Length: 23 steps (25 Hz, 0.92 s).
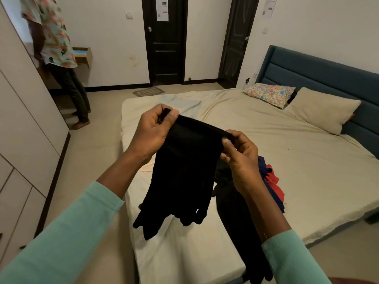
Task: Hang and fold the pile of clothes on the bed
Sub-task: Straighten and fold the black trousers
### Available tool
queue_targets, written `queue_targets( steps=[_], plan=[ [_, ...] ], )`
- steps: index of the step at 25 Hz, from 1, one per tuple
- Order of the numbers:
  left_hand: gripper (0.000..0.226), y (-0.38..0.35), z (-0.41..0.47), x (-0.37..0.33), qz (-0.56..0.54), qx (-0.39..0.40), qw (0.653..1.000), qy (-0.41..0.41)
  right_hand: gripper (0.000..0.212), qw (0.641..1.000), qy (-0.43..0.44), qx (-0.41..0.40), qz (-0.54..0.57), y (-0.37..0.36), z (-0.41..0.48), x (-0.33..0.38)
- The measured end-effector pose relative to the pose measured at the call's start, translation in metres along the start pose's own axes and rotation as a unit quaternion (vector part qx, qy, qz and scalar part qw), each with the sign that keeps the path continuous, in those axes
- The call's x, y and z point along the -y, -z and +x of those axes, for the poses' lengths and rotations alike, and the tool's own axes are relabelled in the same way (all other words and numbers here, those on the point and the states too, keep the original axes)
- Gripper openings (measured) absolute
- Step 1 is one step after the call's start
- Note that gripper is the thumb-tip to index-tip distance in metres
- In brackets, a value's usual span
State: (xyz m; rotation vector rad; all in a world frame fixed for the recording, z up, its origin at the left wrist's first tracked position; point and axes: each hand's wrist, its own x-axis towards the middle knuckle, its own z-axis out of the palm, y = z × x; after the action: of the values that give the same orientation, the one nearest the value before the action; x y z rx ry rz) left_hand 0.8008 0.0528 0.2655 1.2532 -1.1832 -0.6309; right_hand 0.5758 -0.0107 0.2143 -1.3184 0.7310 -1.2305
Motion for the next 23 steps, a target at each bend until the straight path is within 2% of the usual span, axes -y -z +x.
queue_targets(
  steps=[2, 4, 5, 7, 8, 9, 10, 12, 15, 18, 21, 23],
  plan=[
    [0.02, -0.018, -0.003, -0.014, 0.035, -0.047, 0.998, -0.034, 0.012, 0.999, 0.028, 0.007, 0.014, -0.001, -0.002, 0.006],
    [0.022, -0.032, -0.01, -0.018, 0.161, -0.055, 0.983, -0.064, 0.013, 0.998, 0.058, 0.019, -0.018, 0.001, -0.002, 0.007],
    [0.034, -0.037, -0.015, -0.018, 0.217, -0.029, 0.972, -0.082, 0.014, 0.996, 0.071, 0.035, -0.037, 0.002, -0.002, 0.008],
    [0.068, -0.048, -0.026, -0.015, 0.257, 0.099, 0.958, -0.082, 0.017, 0.992, 0.088, 0.079, -0.049, 0.007, -0.002, 0.013],
    [0.076, -0.055, -0.03, -0.014, 0.261, 0.163, 0.95, -0.061, 0.018, 0.991, 0.089, 0.094, -0.038, 0.009, -0.002, 0.015],
    [0.071, -0.062, -0.033, -0.012, 0.263, 0.199, 0.943, -0.05, 0.019, 0.991, 0.083, 0.101, -0.022, 0.013, -0.003, 0.017],
    [0.054, -0.068, -0.033, -0.006, 0.269, 0.199, 0.941, -0.059, 0.018, 0.992, 0.074, 0.103, -0.008, 0.016, -0.003, 0.019],
    [0.024, -0.078, -0.031, -0.002, 0.28, 0.143, 0.946, -0.081, 0.015, 0.994, 0.047, 0.1, 0.012, 0.028, -0.003, 0.015],
    [0.028, -0.085, -0.027, -0.003, 0.217, 0.075, 0.971, -0.059, 0.023, 0.993, -0.025, 0.118, 0.015, 0.05, -0.011, -0.007],
    [0.032, -0.09, -0.025, -0.004, 0.139, 0.004, 0.99, -0.023, 0.017, 0.98, -0.045, 0.153, -0.12, 0.073, -0.024, -0.045],
    [0.03, -0.093, -0.027, -0.001, 0.098, -0.022, 0.995, -0.015, 0.023, 0.962, -0.049, 0.102, -0.248, 0.095, -0.024, -0.074],
    [0.03, -0.093, -0.027, 0.001, 0.067, -0.048, 0.997, -0.013, 0.025, 0.942, -0.051, 0.102, -0.315, 0.106, -0.02, -0.087]
  ],
)
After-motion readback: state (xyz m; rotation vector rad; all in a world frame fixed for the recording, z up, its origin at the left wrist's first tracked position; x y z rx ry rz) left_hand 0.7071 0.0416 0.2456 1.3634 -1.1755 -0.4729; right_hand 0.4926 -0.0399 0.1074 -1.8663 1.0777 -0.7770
